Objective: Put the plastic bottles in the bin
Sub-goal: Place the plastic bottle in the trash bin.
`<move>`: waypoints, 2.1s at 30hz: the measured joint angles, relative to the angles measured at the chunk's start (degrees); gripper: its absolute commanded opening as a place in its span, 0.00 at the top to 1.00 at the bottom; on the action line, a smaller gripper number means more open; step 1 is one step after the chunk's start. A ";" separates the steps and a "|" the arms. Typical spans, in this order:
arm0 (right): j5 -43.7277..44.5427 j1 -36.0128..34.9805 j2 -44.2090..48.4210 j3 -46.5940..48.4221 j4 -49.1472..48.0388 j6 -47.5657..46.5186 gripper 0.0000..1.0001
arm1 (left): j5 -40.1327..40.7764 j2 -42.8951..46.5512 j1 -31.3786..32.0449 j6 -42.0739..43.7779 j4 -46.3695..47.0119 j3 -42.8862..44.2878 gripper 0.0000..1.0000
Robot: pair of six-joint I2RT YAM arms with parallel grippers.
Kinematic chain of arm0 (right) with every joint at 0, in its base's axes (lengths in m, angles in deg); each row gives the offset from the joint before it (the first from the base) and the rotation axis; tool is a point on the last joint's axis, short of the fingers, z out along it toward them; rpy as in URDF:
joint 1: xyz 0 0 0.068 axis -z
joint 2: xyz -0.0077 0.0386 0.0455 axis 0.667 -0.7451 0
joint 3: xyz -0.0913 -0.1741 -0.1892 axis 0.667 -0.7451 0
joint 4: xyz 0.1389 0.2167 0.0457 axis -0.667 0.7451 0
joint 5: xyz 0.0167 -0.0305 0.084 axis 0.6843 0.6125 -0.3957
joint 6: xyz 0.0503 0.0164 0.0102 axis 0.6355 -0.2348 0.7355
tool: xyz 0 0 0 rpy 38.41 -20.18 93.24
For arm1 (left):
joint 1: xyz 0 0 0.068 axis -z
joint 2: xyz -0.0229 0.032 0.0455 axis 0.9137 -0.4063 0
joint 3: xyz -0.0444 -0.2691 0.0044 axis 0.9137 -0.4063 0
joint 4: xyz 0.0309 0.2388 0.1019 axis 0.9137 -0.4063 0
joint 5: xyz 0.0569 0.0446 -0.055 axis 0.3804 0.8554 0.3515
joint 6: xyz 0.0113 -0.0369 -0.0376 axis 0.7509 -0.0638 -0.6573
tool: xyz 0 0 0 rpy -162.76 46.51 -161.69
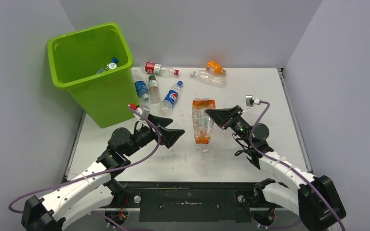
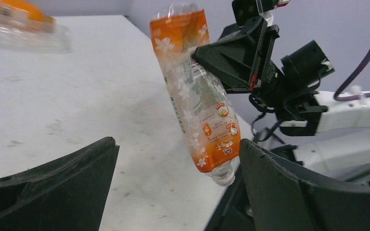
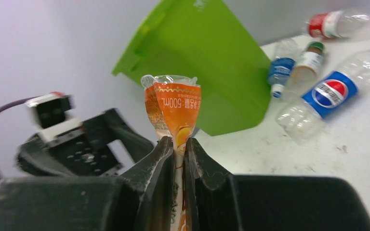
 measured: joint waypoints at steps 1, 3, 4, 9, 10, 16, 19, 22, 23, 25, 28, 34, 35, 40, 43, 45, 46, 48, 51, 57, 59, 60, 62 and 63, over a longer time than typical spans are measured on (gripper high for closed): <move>-0.24 -0.61 2.23 -0.96 -1.05 0.02 0.95 | -2.45 -1.38 0.13 -2.97 4.15 -1.42 0.04; -0.59 -1.75 5.81 -2.19 -3.28 0.28 0.95 | -6.69 -4.66 0.68 -8.41 12.11 -4.52 0.04; -0.63 -2.25 6.95 -2.51 -4.59 0.61 0.95 | -8.37 -6.38 1.05 -10.69 15.15 -5.84 0.04; -0.57 -3.63 7.76 -4.04 -13.22 4.87 0.95 | -13.97 -13.25 4.66 -17.18 23.87 -7.67 0.04; -0.46 -3.91 7.34 -4.61 -15.06 5.86 0.95 | -14.47 -13.77 5.42 -17.81 25.24 -7.67 0.04; 0.50 -5.92 2.16 -7.58 -25.86 11.28 0.95 | -15.96 -14.69 8.17 -19.82 34.07 -7.67 0.11; 0.96 -7.06 -0.02 -7.72 -28.41 12.63 0.95 | -15.58 -14.82 8.22 -20.31 35.89 -7.67 0.29; 1.05 -8.26 -1.14 -7.74 -29.81 13.29 0.95 | -14.80 -15.39 8.28 -19.93 35.74 -7.43 0.35; 1.09 -8.55 -1.25 -7.74 -30.16 13.38 0.95 | -14.69 -15.85 8.35 -19.82 35.65 -7.32 0.40; 1.11 -8.96 -1.27 -7.74 -30.80 13.35 0.95 | -14.60 -16.72 8.76 -19.32 34.45 -6.49 0.55; 1.09 -9.27 -1.07 -7.72 -31.01 12.85 0.95 | -14.16 -17.77 9.70 -18.36 33.03 -5.51 0.82; 1.11 -9.38 4.37 -7.15 -23.15 9.18 0.13 | -11.91 -15.98 10.43 -12.59 26.21 -3.26 1.00; 0.35 -9.42 6.05 -6.40 -20.26 8.31 0.03 | -11.37 -15.10 10.45 -10.99 24.24 -2.54 1.00; -2.19 -9.49 16.76 1.92 3.52 -0.57 0.10 | -8.04 -10.49 10.43 -2.23 14.97 2.73 1.00; -1.79 -9.44 23.12 9.40 21.49 -7.50 0.10 | -5.79 -7.58 10.43 7.45 7.23 7.85 1.00; -1.09 -9.42 26.08 15.04 32.17 -11.85 0.10 | -4.61 -5.55 10.45 18.01 1.64 11.93 1.00; -0.72 -9.42 26.97 17.40 36.41 -13.66 0.10 | -4.39 -4.74 10.49 22.88 -0.15 13.11 1.00; 0.44 -9.42 29.49 21.38 44.61 -16.98 0.10 | -3.43 -2.89 11.06 37.09 -4.22 14.93 1.00; 2.16 -9.42 33.14 24.13 53.13 -20.28 0.10 | -0.66 -1.92 13.40 56.70 -9.22 15.23 1.00; 3.52 -9.42 34.14 25.38 63.84 -23.43 0.10 | 11.41 -4.00 20.83 92.63 -9.53 7.08 1.00; 3.48 -9.42 33.35 25.38 66.18 -24.06 0.10 | 14.84 -4.79 22.34 101.70 -10.01 4.70 1.00; 3.30 -9.42 32.79 25.38 67.04 -24.22 0.10 | 16.48 -4.96 22.93 105.26 -10.23 4.37 1.00; 2.36 -9.42 31.19 25.33 68.13 -24.30 0.10 | 18.78 -4.94 24.15 110.53 -9.90 4.35 1.00; 1.36 -9.42 30.10 25.27 68.22 -24.24 0.10 | 19.96 -4.79 24.92 113.22 -9.53 4.42 1.00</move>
